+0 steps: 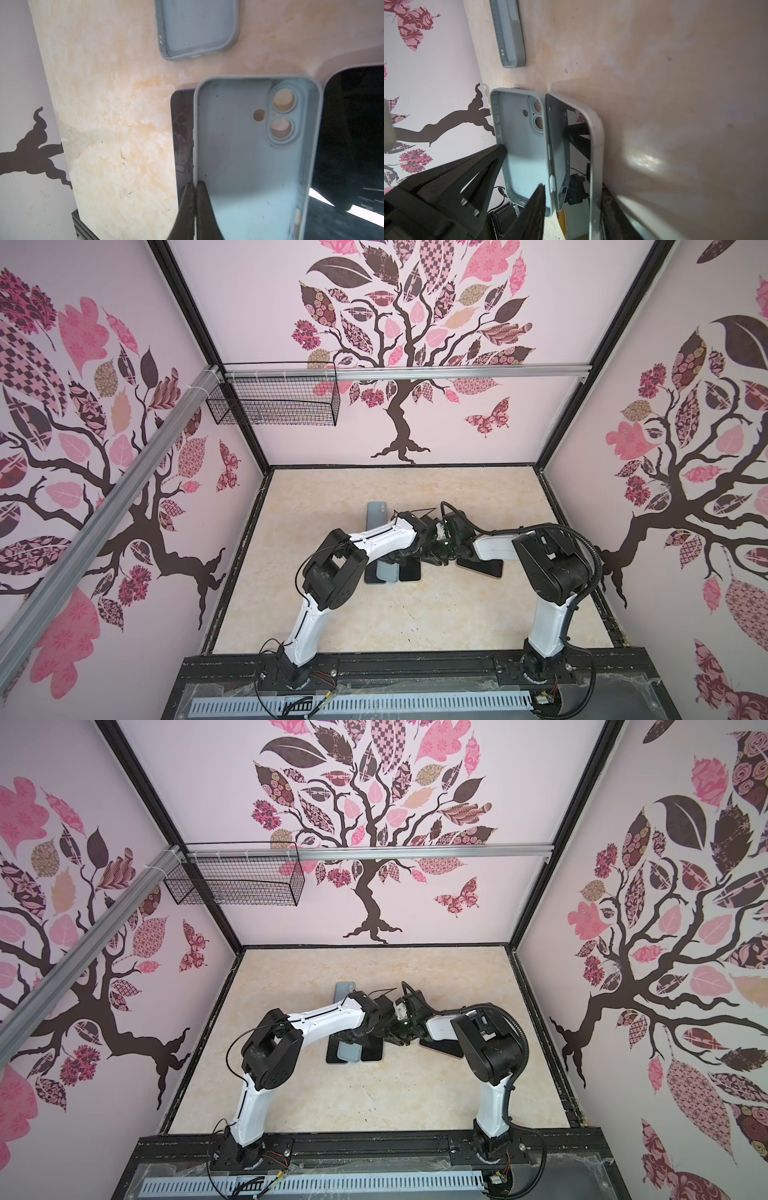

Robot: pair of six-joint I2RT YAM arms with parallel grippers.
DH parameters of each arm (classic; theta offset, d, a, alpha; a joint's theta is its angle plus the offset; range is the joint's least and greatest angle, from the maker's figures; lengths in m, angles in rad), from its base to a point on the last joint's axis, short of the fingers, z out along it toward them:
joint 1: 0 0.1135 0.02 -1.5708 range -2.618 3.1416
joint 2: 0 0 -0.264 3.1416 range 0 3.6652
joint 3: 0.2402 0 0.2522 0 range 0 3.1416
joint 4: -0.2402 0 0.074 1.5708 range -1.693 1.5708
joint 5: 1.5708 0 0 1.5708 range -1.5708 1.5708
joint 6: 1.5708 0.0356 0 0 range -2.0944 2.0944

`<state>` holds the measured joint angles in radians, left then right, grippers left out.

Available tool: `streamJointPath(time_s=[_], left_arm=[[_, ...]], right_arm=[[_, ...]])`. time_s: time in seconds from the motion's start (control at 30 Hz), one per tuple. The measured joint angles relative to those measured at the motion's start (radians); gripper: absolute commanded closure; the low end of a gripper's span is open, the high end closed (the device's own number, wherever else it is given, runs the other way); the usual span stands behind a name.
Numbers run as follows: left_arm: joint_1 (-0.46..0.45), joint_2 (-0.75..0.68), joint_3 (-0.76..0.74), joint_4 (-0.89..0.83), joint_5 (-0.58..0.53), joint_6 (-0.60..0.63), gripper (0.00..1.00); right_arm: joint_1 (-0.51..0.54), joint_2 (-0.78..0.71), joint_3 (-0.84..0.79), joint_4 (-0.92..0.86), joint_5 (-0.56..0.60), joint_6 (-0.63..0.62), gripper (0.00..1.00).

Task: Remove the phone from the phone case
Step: 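Open the right gripper and lift it off the placed phone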

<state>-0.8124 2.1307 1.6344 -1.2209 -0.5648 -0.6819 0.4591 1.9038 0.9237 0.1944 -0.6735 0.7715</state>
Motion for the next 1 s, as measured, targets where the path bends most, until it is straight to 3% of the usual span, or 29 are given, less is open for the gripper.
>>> streamJointPath(time_s=[0.4,1.0], left_arm=[[0.0,-0.011,0.071,-0.057,-0.04,-0.002,1.0],[0.026,-0.144,0.104,-0.102,-0.084,-0.003,1.0]], right_arm=[[-0.007,-0.001,0.027,-0.05,0.049,-0.05,0.55],[-0.009,-0.035,0.01,-0.089,0.095,-0.072,0.55]])
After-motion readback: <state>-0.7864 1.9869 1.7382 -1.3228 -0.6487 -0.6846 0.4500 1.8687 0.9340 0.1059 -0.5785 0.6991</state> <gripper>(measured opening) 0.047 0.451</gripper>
